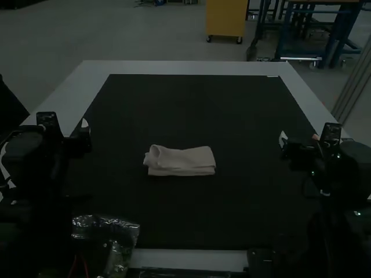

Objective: Fold the towel.

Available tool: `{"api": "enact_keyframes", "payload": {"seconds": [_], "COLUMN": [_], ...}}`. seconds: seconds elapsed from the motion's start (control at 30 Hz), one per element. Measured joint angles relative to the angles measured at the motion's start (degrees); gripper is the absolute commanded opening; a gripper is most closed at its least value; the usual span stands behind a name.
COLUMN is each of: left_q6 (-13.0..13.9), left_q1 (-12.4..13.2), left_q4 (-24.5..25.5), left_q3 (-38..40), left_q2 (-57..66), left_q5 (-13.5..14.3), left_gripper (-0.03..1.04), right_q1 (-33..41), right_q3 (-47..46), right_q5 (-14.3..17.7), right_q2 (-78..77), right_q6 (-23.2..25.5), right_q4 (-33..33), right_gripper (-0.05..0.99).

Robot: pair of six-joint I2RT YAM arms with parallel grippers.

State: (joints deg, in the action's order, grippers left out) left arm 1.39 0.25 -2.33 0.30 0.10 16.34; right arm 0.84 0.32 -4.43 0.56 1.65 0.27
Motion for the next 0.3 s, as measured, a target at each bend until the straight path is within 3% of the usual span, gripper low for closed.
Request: {"api": "enact_keyframes", "payload": {"seconds": [0.3], "left_q6": [-0.22], "left_q1": [0.00], "left_q4": [0.00], "left_q3": [0.00], "left_q2": [0.00], "left_q5": [0.02], "left_gripper": [0.97], "right_q1": [0.00], "right_q3": [0.00], "right_q5": [0.00], "right_q2": [0.00], "right_q6": [-0.02], "right_q4": [0.00], "right_gripper": [0.91]}}
